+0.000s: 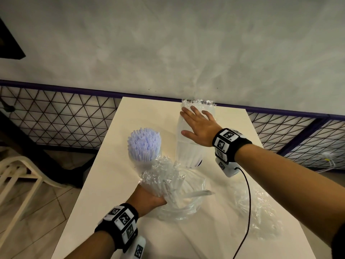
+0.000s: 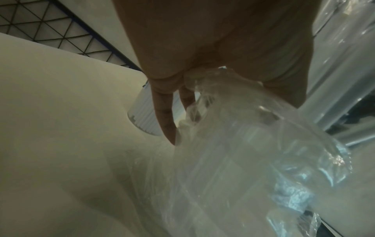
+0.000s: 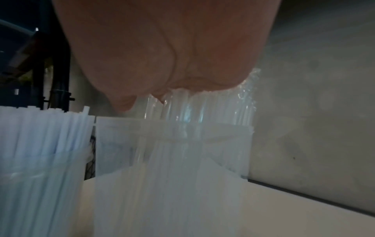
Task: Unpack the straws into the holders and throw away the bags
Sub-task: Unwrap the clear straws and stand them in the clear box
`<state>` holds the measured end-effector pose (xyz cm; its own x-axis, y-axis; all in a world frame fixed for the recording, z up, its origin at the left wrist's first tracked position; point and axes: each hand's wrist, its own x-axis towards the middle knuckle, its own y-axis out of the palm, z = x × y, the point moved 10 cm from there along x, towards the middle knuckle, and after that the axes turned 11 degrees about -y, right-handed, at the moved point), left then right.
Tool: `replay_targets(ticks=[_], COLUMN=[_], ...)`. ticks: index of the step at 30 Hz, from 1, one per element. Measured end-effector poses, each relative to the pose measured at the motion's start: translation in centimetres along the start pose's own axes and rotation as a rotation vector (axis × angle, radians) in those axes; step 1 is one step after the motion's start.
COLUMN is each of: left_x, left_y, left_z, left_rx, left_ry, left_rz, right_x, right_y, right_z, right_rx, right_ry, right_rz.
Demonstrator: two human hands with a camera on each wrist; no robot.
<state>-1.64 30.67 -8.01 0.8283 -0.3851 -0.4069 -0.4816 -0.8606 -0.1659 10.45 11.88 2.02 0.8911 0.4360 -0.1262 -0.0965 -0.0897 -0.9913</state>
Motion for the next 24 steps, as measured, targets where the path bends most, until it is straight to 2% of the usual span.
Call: replay_targets(ticks=[5,8,10,12,15,17,20,24], left_x=[0.2,0.3,0.3,0.3,0.3,0.5,0.5,0.7], left_y=[0.0,0.0,0.1,-0.1,-0.1,-0.2,-0.2,0.0], left_z=[0.5,0.6,0.7,0.9,0.5,0.3,0.0,0.0], left_rx=[0.019,0.032,0.034,0.04,0.042,0.028,0.019,0.014], left_ry=[-0.017,-0.025,-0.032,-0.043,-0.025,-0.006,0.012,0.019], left_rz=[-0.009,-0.007,-0.003,-0.003,0.004,0.002,0.006,0.02], right_x=[-0.5,-0.4,-0.5,-0.9,-3.3,-5.8,-9.6,-14.2], right_y=[-2.1,-0.2,0.0,-1.7,-6.0,-7.1,-4.1,3.6], right_z=[-0.6,-0.5,-0.4,0.1,0.9,1.9,3.4,6.4], right_rx=[-0.038,-0.061,-0.049,0.046,0.292,0.405,0.534,0.572], right_ry=[0.033,0.057,0.058,0.051,0.006,-0.066,-0.117,-0.067], right_rz=[-0.145,0.003,0.019,-0.103,-0.431,-0.511,-0.361,0.014])
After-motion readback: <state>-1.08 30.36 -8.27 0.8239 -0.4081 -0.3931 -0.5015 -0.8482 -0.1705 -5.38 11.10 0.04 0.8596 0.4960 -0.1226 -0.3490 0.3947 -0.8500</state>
